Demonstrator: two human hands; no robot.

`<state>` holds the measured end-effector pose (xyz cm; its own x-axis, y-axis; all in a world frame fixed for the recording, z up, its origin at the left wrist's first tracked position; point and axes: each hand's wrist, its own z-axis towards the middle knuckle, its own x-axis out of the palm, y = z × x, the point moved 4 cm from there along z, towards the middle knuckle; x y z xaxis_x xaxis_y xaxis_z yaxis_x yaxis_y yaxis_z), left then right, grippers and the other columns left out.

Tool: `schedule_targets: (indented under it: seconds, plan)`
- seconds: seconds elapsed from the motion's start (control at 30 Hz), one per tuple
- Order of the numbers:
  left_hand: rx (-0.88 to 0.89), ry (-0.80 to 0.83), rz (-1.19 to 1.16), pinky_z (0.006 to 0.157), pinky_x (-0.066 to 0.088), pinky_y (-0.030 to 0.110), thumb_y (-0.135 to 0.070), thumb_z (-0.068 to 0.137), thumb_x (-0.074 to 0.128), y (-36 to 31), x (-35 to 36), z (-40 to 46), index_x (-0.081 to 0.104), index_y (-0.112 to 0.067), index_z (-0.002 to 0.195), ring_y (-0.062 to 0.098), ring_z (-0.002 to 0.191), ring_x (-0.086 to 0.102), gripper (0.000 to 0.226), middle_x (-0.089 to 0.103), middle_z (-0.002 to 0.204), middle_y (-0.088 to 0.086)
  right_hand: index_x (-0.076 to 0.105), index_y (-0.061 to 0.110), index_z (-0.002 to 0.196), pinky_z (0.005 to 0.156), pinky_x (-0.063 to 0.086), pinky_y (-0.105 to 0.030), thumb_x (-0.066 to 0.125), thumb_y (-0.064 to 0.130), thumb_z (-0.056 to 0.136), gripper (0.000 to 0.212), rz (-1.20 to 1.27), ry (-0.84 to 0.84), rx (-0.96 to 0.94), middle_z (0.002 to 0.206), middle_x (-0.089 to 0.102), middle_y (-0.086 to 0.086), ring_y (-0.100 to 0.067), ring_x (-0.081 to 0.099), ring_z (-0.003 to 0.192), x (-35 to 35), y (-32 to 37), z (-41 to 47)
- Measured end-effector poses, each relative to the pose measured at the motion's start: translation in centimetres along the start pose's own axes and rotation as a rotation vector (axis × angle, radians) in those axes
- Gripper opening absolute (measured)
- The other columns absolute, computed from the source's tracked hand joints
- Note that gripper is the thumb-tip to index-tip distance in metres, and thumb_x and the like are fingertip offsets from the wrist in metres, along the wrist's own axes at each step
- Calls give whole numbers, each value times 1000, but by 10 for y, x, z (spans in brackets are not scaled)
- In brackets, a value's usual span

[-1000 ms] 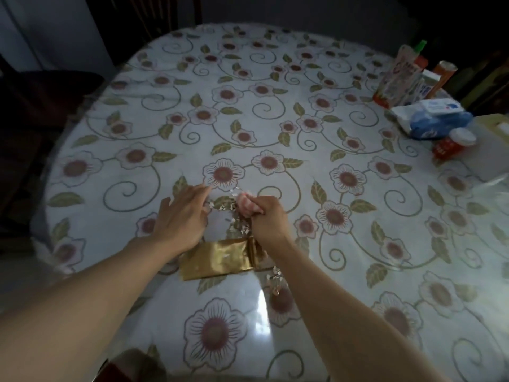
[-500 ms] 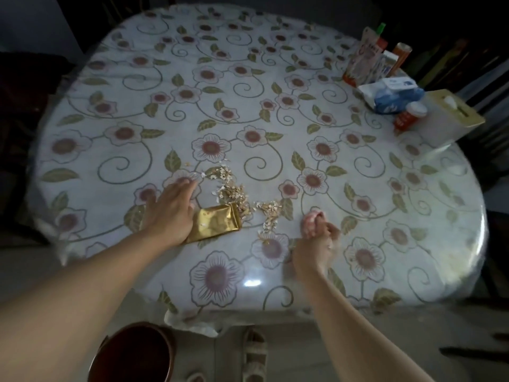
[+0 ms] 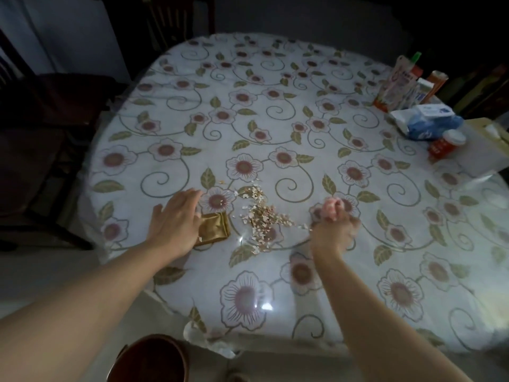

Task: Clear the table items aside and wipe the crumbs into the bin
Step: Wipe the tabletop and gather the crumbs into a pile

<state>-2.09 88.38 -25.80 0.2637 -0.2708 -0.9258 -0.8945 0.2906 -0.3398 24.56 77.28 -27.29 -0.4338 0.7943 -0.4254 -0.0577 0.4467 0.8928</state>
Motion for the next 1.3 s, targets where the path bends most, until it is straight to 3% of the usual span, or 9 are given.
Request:
schedule_targets:
  seconds: [0.17,0.4,0.5,0.67,0.77,0.87,1.03,1.2,1.3]
  plan:
    - [-68,9,-5,111,26,50,-18,98,34,16,7,11,24,-20,146,20,141,24,49,28,152,0,43,13,133,103,36,-31,43,-8,84,54,-391,-40,57,135,35,-13,-32,42,122,25,-16,7]
    - [-154,-12,-53,111,26,48,-18,97,36,23,11,21,28,-20,143,22,140,27,47,30,152,2,50,23,83,69,36,-25,42,10,86,16,-260,371,-442,90,50,-6,-13,47,78,98,17,-17]
    - [-162,-33,-72,113,22,48,-18,97,37,26,6,30,24,-20,147,21,143,23,51,26,155,2,45,28,89,72,40,-18,44,19,88,10,-292,355,-568,93,54,1,-6,49,80,116,54,25]
    - [-186,-98,-67,111,25,51,-16,96,39,40,3,39,25,-19,147,20,142,25,53,29,154,1,53,6,127,93,37,-25,52,-5,81,47,-558,399,-505,129,46,-13,-30,47,117,151,63,62]
    - [-245,-74,-72,113,22,49,-21,98,37,49,7,34,22,-21,149,20,144,22,53,25,156,1,59,6,117,71,44,-13,50,-3,87,33,-431,607,-578,114,58,-10,-26,60,99,157,52,36]
    - [-260,-105,-102,112,25,47,-18,97,40,50,3,24,23,-18,149,20,143,25,54,27,155,2,70,13,107,88,48,-15,52,-1,88,30,-350,945,-695,105,64,4,-11,61,96,148,56,5]
    - [-328,-79,-83,117,20,44,-17,97,37,65,-8,13,17,-22,150,15,145,19,57,20,158,-4,71,13,108,80,39,0,51,-12,80,42,-306,935,-867,103,64,2,-8,58,96,177,107,11]
    - [-348,-105,-61,118,19,44,-20,97,35,83,-7,14,20,-22,150,14,145,21,55,25,156,-3,67,19,115,94,49,-36,49,-5,79,47,-477,940,-899,116,61,-8,-27,58,108,252,103,14]
    - [-349,-115,-63,113,27,45,-18,95,37,84,-3,9,30,-20,145,19,137,35,50,39,148,1,68,16,109,86,48,-32,53,7,75,39,-556,943,-967,112,58,-6,-24,54,101,245,86,-15]
